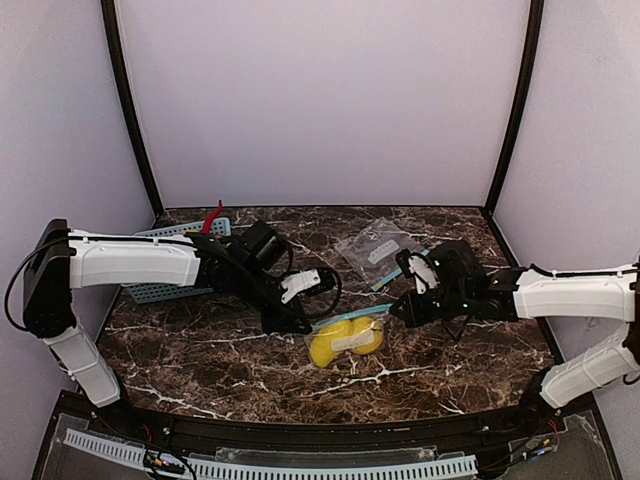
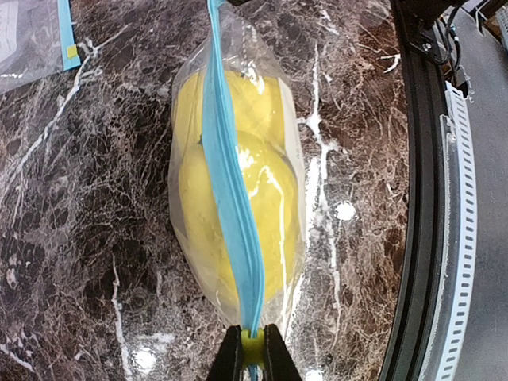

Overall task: Place the food in the zip-top bag and seal the zipper
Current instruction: Zip the zipper of the food storage bag, then place the zipper food storage bag at the center of the board, then reset both arms

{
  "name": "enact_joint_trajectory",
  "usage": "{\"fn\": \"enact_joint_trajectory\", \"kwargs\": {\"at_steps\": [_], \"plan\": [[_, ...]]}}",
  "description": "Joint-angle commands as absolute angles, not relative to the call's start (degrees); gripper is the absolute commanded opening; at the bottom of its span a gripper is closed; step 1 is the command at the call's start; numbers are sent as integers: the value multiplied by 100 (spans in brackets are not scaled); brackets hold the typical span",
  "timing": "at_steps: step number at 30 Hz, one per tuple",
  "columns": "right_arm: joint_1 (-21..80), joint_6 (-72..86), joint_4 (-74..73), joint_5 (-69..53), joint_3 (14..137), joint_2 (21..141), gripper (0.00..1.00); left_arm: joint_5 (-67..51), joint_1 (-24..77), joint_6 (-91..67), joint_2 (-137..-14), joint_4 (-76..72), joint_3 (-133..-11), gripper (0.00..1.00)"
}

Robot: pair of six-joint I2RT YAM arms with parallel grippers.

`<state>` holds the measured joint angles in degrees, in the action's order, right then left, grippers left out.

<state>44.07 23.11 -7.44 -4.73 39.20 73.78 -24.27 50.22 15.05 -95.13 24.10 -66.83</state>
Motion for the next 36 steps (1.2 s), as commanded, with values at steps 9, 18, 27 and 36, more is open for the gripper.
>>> {"fn": "enact_joint_trajectory", "kwargs": {"at_steps": [9, 18, 27, 36], "plan": [[4341, 2309, -894, -511, 4150, 7104, 50, -1613, 4685, 687, -10067, 2672, -7162, 1], [4337, 2383, -1085, -199, 4054, 6798, 58, -1670, 4582, 328, -10047, 2473, -7168, 8], [4320, 2640, -1297, 289, 4054, 6546, 76, -1611, 4571, -55, -9731, 2309, -6885, 41], [4213, 2624, -1366, 351, 3985, 6488, 98, -1099, 4453, -726, -8781, 1467, -6101, 81]]}}
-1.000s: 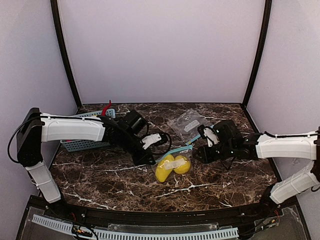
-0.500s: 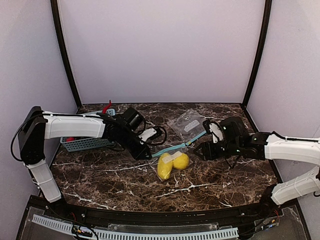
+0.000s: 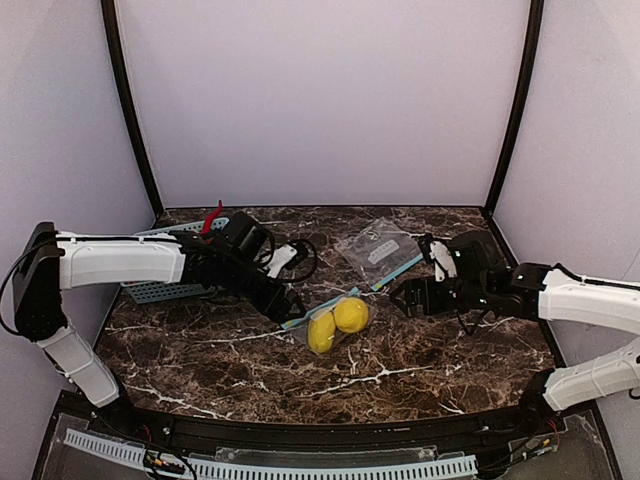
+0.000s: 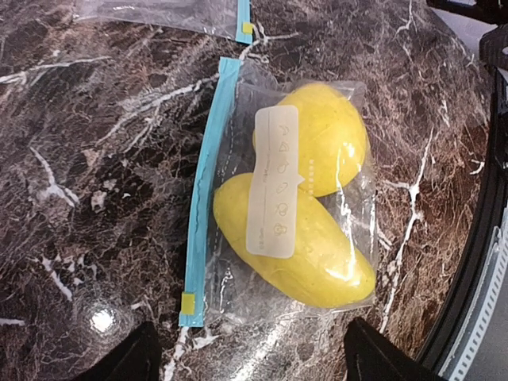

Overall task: Place the food in the zip-top bag and seal the zipper
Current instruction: Reset both arms

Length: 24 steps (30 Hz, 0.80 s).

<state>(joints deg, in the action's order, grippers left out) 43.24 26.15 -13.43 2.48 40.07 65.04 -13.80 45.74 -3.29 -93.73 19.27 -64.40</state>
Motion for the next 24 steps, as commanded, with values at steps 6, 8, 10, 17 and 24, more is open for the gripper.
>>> {"fn": "enact_joint_trajectory", "kwargs": {"at_steps": [6, 8, 10, 17, 24], "plan": [[3837, 2539, -1406, 60, 3930, 6620, 99, -993, 3895, -1177, -8150, 1365, -5537, 87], [3630, 2511, -1414, -43, 3878, 6630, 99, -863, 3651, -1368, -7737, 1340, -5302, 88], [3412, 2469, -1432, -210, 3816, 6617, 99, -759, 3375, -1540, -7386, 1305, -5043, 89], [2423, 2198, -1548, -595, 3588, 6227, 99, -473, 2053, -1914, -6151, 1359, -4267, 98], [1636, 1903, -1841, -694, 3503, 5654, 98, -877, 713, -1598, -5379, 2129, -4407, 99]]}}
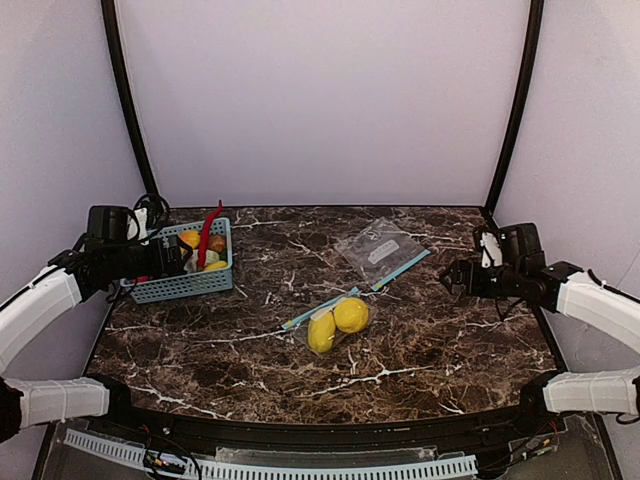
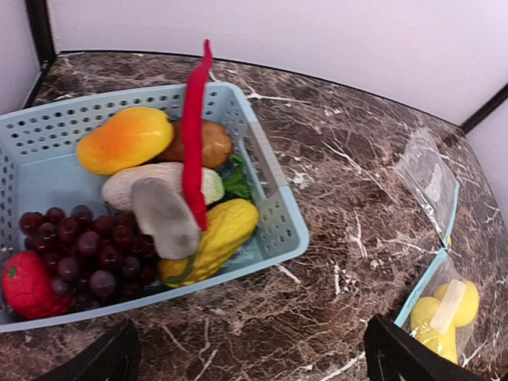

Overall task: Place the food in the zip-top bag and seal the zipper
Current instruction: Reset both arms

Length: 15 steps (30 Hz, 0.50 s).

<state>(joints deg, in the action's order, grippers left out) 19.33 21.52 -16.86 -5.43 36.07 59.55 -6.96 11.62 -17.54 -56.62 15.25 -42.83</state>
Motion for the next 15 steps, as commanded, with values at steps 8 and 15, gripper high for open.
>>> {"fn": "enact_joint_trajectory", "kwargs": {"at_steps": [8, 15], "plan": [[1318, 1607, -1823, -363, 3451, 4798, 99, -351, 482, -740, -4600, 2451, -4404, 99], [1318, 1538, -1741, -187, 3458, 4030, 99, 358, 475, -768, -4128, 2657, -4260, 99]]}}
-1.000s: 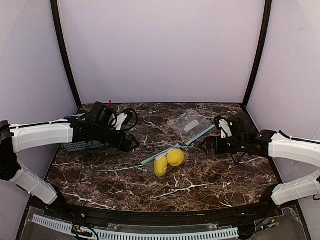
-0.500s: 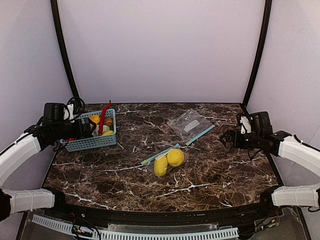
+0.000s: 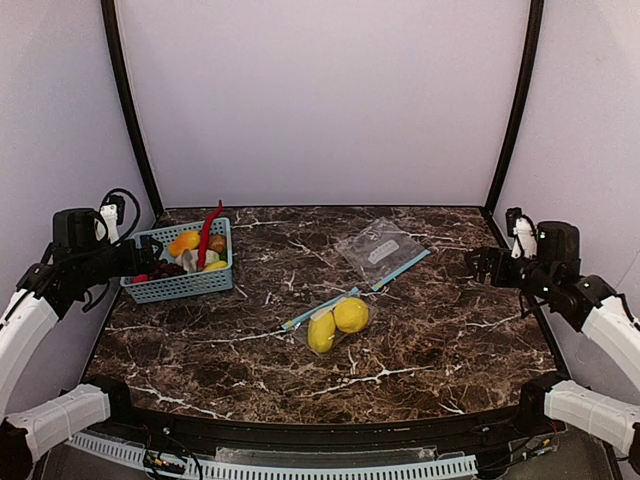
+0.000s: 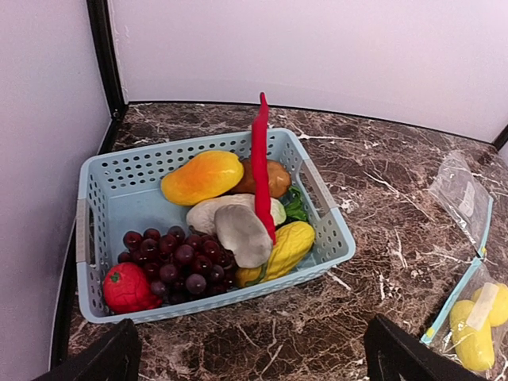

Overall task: Place the food in the zip-top bag and seal the zipper
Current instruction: Reset both arms

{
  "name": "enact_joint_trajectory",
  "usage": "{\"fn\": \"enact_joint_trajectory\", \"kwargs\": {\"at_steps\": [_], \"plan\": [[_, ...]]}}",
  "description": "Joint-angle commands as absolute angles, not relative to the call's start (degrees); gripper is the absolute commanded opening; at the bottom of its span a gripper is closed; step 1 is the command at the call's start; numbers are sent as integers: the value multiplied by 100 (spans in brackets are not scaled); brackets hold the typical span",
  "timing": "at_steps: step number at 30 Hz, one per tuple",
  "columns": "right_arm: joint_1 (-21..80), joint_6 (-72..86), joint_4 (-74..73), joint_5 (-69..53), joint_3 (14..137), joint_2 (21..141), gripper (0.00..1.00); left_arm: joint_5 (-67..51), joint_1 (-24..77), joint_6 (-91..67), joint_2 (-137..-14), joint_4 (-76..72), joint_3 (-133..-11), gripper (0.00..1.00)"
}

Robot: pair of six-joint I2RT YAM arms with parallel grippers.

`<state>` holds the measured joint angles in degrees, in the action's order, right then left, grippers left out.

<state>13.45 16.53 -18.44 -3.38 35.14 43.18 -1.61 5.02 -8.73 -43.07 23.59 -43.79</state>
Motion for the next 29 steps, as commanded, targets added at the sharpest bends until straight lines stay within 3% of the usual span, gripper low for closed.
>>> {"fn": "enact_joint_trajectory", "kwargs": {"at_steps": [1, 14, 29], "plan": [[1318, 1533, -1745, -192, 3468, 3966, 99, 382, 481, -784, -4085, 2635, -4248, 99], [1316, 1306, -1444, -123, 3095, 3225, 99, 624, 483, -747, -3630, 2725, -4165, 99], [1318, 1347, -1494, -74, 3143, 3209, 99, 566, 478, -714, -3593, 2735, -4180, 99]]}}
